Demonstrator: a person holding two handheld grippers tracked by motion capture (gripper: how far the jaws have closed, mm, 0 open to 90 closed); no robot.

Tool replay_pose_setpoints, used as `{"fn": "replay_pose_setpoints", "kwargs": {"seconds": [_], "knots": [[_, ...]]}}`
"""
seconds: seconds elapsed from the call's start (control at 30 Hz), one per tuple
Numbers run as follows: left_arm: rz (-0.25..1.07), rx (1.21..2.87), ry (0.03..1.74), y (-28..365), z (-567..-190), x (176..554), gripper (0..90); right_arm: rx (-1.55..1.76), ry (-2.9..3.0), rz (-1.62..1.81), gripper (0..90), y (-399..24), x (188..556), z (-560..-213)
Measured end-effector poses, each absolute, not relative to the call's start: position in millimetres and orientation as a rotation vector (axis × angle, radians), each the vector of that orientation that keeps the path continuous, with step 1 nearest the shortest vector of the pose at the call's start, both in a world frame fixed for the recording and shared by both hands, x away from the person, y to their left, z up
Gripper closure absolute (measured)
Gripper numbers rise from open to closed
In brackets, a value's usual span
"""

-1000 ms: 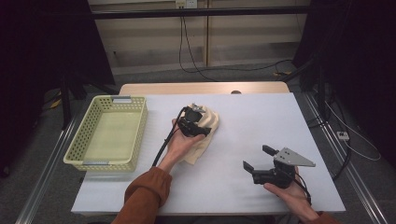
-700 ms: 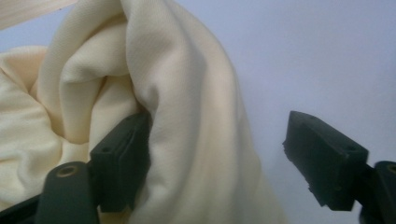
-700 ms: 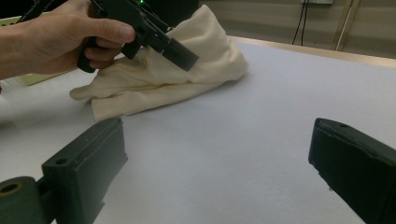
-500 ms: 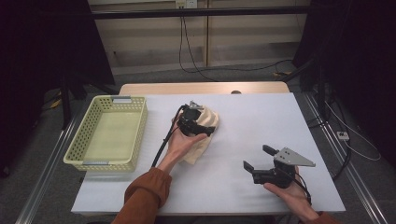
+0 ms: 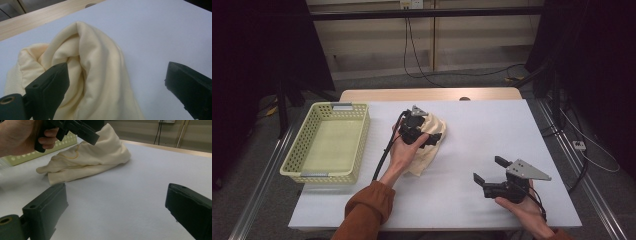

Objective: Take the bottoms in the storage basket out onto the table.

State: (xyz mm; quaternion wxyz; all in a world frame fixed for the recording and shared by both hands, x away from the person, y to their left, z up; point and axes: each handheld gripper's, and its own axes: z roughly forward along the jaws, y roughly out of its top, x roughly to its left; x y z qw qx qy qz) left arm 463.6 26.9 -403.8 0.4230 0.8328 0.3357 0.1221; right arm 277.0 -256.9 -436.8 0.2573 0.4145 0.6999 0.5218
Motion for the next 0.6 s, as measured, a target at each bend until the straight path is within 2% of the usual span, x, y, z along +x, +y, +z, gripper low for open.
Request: {"fn": "replay_pose_setpoints", "kwargs": {"seconds": [0.2,0.23,0.27,0.6], "knots": [[0.332,2.072,0.798,30,-398,457,4.6,1.126,1.897,1.413,4.2,-256,276,-436],[0.395,2.103,0.776,28,-397,453,4.4,1.126,1.897,1.414,4.2,-256,276,-436],[0.402,2.112,0.771,28,-396,451,4.8,1.126,1.897,1.413,4.2,-256,276,-436],[0.422,2.094,0.759,29,-387,445,5.8,1.127,1.896,1.413,4.2,-256,276,-436]]}}
